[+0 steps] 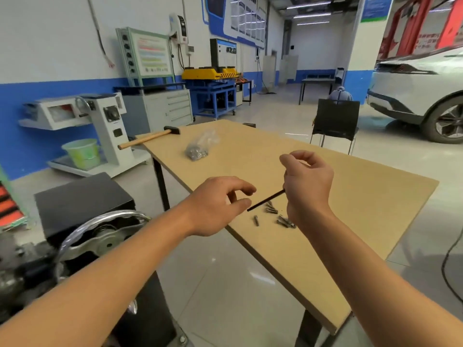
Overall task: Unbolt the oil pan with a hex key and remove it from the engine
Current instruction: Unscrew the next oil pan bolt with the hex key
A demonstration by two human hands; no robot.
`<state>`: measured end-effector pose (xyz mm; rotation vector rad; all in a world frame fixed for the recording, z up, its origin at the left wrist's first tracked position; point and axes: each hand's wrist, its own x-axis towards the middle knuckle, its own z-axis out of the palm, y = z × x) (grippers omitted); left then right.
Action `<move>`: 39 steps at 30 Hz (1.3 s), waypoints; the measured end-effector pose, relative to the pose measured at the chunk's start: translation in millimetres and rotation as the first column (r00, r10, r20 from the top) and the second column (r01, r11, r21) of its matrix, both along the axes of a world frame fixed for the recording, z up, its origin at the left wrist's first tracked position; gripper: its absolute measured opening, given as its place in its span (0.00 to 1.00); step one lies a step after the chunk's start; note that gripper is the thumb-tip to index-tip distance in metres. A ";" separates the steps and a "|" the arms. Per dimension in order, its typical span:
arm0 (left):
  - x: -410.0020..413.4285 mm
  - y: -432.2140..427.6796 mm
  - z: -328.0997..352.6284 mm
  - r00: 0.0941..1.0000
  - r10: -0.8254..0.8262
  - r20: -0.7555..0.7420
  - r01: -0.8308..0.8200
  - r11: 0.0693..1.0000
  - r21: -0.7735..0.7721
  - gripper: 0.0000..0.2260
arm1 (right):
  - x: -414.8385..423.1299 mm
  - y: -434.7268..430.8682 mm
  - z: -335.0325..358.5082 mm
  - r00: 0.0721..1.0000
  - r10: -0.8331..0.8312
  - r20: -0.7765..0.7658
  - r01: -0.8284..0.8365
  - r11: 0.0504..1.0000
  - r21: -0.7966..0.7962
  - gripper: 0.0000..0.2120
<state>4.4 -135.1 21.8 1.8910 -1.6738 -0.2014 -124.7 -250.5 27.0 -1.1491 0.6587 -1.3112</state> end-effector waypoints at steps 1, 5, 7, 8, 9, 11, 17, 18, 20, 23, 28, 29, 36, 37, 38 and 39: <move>2.7 15.2 12.7 0.999 -0.032 0.029 0.031 0.999 0.034 0.15 | 9.4 15.6 8.7 0.999 0.035 -0.003 -0.035 0.999 -0.040 0.05; 15.4 87.5 53.8 0.995 -0.027 0.101 0.021 0.998 0.055 0.12 | 53.4 92.1 40.9 0.981 0.192 -0.010 -0.189 0.955 -0.227 0.05; 27.3 132.0 70.2 0.993 0.030 0.110 -0.030 1.000 -0.001 0.08 | 77.6 138.1 54.2 0.953 0.302 -0.004 -0.286 0.896 -0.340 0.06; 34.2 155.2 78.1 0.992 0.052 0.118 -0.049 0.998 -0.025 0.09 | 89.0 160.6 59.6 0.936 0.351 0.003 -0.322 0.863 -0.390 0.06; 42.6 179.9 85.4 0.986 0.080 0.145 -0.074 0.996 -0.045 0.14 | 100.6 182.9 64.6 0.918 0.396 0.011 -0.353 0.829 -0.435 0.05; 59.1 229.4 97.1 0.969 0.165 0.183 -0.152 0.985 -0.082 0.15 | 121.1 224.2 72.2 0.865 0.501 0.015 -0.423 0.745 -0.516 0.05; 99.7 347.7 106.0 0.936 0.336 0.101 -0.310 0.927 -0.211 0.11 | 165.5 309.3 66.9 0.633 0.763 -0.129 -0.625 0.406 -0.667 0.10; 104.1 358.5 105.1 0.933 0.348 0.093 -0.324 0.924 -0.204 0.11 | 172.8 317.0 64.0 0.638 0.756 -0.146 -0.610 0.380 -0.695 0.09; 114.4 374.3 102.4 0.919 0.376 0.115 -0.355 0.919 -0.172 0.09 | 186.2 326.1 58.3 0.653 0.736 -0.177 -0.566 0.319 -0.760 0.07; 134.1 379.9 96.0 0.898 0.414 0.149 -0.397 0.908 -0.133 0.15 | 203.3 324.7 47.0 0.669 0.708 -0.226 -0.516 0.222 -0.828 0.08; 157.9 352.5 85.9 0.901 0.339 0.269 -0.357 0.934 0.018 0.20 | 225.1 301.2 20.4 0.744 0.642 -0.185 -0.448 0.274 -0.851 0.09; 162.0 348.3 83.7 0.905 0.327 0.272 -0.349 0.936 0.037 0.20 | 226.8 297.6 14.0 0.749 0.636 -0.186 -0.447 0.278 -0.850 0.10; 177.3 342.9 71.1 0.936 0.252 0.247 -0.291 0.947 0.136 0.17 | 235.4 292.0 -16.3 0.751 0.640 -0.160 -0.430 0.291 -0.854 0.10; 178.4 344.3 70.9 0.936 0.253 0.246 -0.290 0.948 0.130 0.17 | 237.2 293.6 -17.5 0.748 0.645 -0.154 -0.430 0.296 -0.853 0.10; 179.8 345.6 70.0 0.935 0.258 0.244 -0.294 0.948 0.124 0.16 | 238.5 295.2 -18.6 0.746 0.648 -0.152 -0.432 0.298 -0.851 0.10; 181.0 346.8 68.3 0.934 0.265 0.240 -0.299 0.947 0.118 0.16 | 239.5 296.4 -19.4 0.748 0.647 -0.151 -0.430 0.298 -0.852 0.10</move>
